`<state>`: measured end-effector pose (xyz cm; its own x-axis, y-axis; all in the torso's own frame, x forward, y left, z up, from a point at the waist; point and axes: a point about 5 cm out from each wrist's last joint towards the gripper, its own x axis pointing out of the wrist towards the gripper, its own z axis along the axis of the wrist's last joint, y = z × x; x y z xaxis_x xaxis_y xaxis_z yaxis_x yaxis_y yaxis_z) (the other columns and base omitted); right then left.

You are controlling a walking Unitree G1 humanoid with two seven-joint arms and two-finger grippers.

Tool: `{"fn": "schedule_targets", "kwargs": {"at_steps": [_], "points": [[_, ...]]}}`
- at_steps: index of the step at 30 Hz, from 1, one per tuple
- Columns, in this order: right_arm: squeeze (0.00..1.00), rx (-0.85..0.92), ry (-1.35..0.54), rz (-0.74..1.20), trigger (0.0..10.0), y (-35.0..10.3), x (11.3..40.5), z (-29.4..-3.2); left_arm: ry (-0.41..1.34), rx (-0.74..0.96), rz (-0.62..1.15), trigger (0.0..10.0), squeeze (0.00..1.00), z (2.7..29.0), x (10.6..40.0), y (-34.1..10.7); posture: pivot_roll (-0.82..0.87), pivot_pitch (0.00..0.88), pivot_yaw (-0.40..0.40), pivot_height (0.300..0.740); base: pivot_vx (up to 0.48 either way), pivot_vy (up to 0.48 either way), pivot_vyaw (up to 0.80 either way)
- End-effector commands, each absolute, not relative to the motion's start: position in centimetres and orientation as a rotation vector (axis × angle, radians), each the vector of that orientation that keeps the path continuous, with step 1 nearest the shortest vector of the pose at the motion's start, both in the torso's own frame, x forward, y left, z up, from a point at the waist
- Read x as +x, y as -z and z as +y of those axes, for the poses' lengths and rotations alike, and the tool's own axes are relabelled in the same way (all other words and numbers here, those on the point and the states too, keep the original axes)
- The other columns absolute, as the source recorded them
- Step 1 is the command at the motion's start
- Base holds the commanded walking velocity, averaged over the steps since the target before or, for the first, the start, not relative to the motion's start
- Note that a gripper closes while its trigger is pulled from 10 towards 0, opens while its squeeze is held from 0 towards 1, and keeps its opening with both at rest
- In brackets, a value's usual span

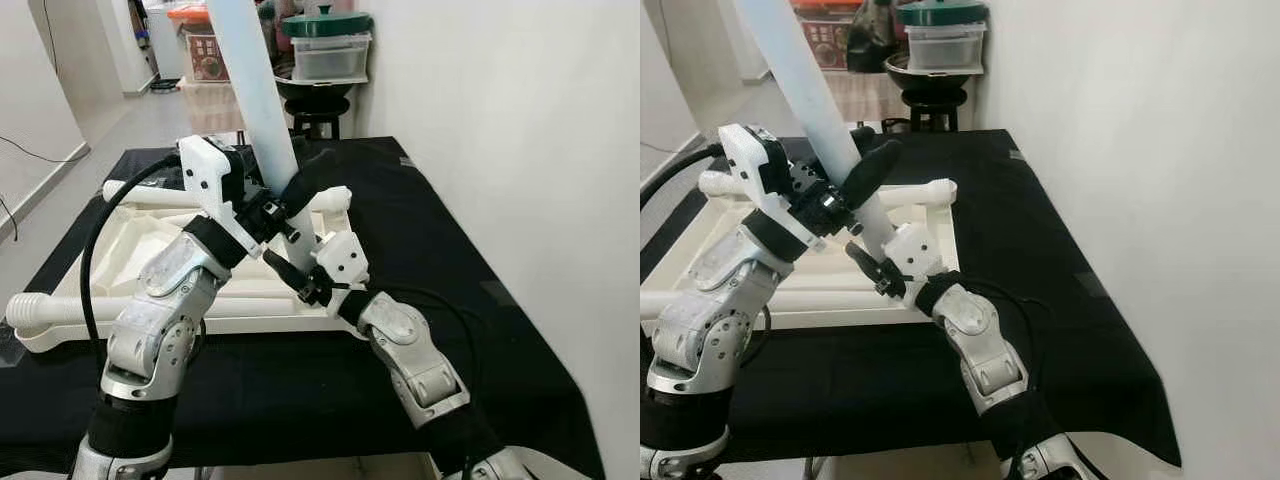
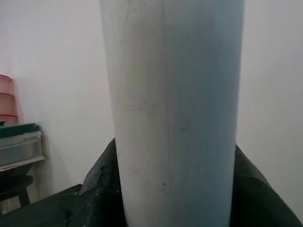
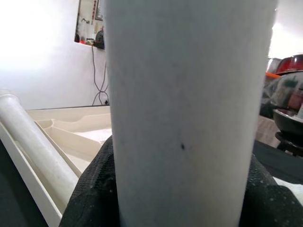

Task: Building children table

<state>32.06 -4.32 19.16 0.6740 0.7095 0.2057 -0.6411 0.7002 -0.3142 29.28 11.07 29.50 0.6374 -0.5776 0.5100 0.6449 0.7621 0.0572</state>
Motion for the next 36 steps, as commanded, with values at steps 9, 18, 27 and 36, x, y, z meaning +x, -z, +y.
{"fn": "schedule_targets", "kwargs": {"at_steps": [9, 18, 27, 36], "points": [[1.0, -0.169, -0.862, -0.292, 10.0, -19.0, 31.7, -4.0, 0.827, -0.161, -0.52, 0.0, 0.0, 11.2, 28.9, -29.8, 0.01, 0.0, 0.003, 0.74, 0.0, 0.0, 0.0], [0.0, -0.299, -1.119, -0.292, 10.0, -18.2, 30.1, -3.8, 1.508, -0.179, -0.383, 0.0, 0.0, 11.3, 24.5, -28.6, 0.0, 0.0, 0.003, 0.74, 0.0, 0.0, 0.0], [0.0, -0.25, -1.227, -0.228, 0.0, -17.4, 28.9, -3.6, 1.725, -0.103, -0.245, 0.0, 0.0, 11.0, 23.3, -27.1, -0.01, 0.0, 0.01, 0.74, 0.0, 0.0, 0.0], [0.0, -0.219, -1.233, -0.248, 0.0, -17.7, 28.8, -3.9, 1.753, -0.131, -0.239, 0.0, 0.0, 11.0, 23.1, -27.0, -0.01, 0.0, 0.008, 0.74, 0.0, 0.0, 0.0]]}}
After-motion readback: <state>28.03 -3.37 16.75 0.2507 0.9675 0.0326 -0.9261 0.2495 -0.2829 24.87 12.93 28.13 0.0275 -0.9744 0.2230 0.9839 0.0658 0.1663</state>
